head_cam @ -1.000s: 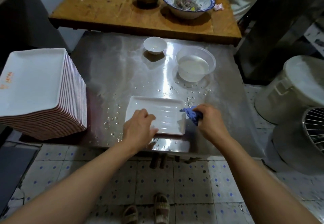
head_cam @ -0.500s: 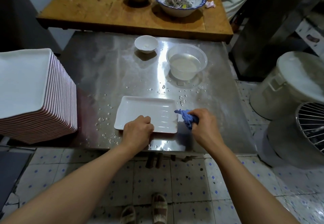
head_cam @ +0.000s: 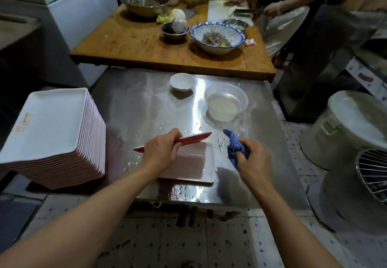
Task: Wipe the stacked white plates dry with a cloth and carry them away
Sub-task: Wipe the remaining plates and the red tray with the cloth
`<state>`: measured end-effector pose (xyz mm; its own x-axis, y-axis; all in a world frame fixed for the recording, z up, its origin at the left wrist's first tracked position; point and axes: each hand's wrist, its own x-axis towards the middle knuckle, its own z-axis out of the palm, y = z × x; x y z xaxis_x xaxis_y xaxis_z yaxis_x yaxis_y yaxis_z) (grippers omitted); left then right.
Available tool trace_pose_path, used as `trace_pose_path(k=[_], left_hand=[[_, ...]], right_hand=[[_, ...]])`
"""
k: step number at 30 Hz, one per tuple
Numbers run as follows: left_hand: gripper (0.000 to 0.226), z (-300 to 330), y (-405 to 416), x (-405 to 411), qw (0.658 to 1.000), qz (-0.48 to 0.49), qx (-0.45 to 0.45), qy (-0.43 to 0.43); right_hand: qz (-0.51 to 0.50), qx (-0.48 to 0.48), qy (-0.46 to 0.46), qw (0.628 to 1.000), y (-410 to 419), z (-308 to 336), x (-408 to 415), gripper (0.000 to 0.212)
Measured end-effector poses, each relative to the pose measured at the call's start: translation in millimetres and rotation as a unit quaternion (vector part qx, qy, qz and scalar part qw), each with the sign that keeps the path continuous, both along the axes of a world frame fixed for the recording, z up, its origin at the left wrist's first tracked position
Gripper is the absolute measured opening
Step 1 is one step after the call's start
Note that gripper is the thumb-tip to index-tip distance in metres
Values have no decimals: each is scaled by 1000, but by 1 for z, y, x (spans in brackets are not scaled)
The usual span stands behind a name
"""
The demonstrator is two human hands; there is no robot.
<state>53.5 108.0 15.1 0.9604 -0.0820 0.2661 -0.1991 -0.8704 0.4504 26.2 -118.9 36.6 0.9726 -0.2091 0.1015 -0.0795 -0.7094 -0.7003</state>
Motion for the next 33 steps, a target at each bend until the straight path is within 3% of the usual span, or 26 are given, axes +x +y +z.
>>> trace_pose_path(k=[5,12,17,23,26,33], left_hand=[[11,46,20,-9,979,54,-198,-11],[13,101,49,-35,935,80,-344,9],[16,131,59,-55,879,61,-471,32],[11,159,64,-68,788,49,-613,32],[10,165,68,-73,768,50,-638,35],[9,168,72,-76,738,48,-672,35]], right_hand=[[20,39,-84,996,23,38,8,18],[99,59,-238,964,90,109,13,27],[212,-26,-300,930,137,148,9,33],[247,-122,-287,917,164,162,16,37],[265,-137,-299,906,160,161,22,36],[220,46,-270,936,139,150,19,41]])
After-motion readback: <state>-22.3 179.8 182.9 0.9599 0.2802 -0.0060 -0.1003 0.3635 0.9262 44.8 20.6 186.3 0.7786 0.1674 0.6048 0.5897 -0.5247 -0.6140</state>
